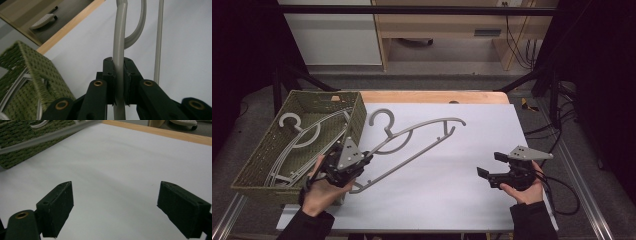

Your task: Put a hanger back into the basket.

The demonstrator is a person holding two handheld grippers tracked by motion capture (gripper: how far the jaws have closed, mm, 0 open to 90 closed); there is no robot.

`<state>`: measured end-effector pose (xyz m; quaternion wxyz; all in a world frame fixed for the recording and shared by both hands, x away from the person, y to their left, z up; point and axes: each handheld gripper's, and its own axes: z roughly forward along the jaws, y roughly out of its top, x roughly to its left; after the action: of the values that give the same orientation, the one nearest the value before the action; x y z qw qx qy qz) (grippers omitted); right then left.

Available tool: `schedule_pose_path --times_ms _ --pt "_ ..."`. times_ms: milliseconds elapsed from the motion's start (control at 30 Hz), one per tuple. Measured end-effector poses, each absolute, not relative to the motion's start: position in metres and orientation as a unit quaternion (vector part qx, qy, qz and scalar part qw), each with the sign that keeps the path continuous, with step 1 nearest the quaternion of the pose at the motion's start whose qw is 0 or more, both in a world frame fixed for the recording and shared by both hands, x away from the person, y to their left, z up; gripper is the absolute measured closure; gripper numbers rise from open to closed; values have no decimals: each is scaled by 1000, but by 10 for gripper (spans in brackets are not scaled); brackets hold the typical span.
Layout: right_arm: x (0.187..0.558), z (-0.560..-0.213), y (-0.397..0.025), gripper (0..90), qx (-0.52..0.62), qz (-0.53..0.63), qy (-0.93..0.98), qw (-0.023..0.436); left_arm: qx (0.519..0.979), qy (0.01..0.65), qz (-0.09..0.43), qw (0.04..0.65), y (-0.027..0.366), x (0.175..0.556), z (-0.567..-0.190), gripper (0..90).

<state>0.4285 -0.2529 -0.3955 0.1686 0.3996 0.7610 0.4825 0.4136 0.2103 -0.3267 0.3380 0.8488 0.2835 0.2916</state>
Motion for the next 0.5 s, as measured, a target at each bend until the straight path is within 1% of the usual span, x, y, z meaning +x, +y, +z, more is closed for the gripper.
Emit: schedule_pose_path --times_ms 167,233,333,500 --pt "428 -395 -254 116 406 482 756 178 836 300 300 347 228 415 -311 816" --pt "428 -395 -253 112 410 481 754 178 832 306 292 358 234 418 -306 816" --pt "428 -395 -254 110 408 482 754 181 832 309 260 381 245 422 -297 817" --pt "428 -395 -255 110 411 482 752 182 824 319 273 380 254 421 -281 816"
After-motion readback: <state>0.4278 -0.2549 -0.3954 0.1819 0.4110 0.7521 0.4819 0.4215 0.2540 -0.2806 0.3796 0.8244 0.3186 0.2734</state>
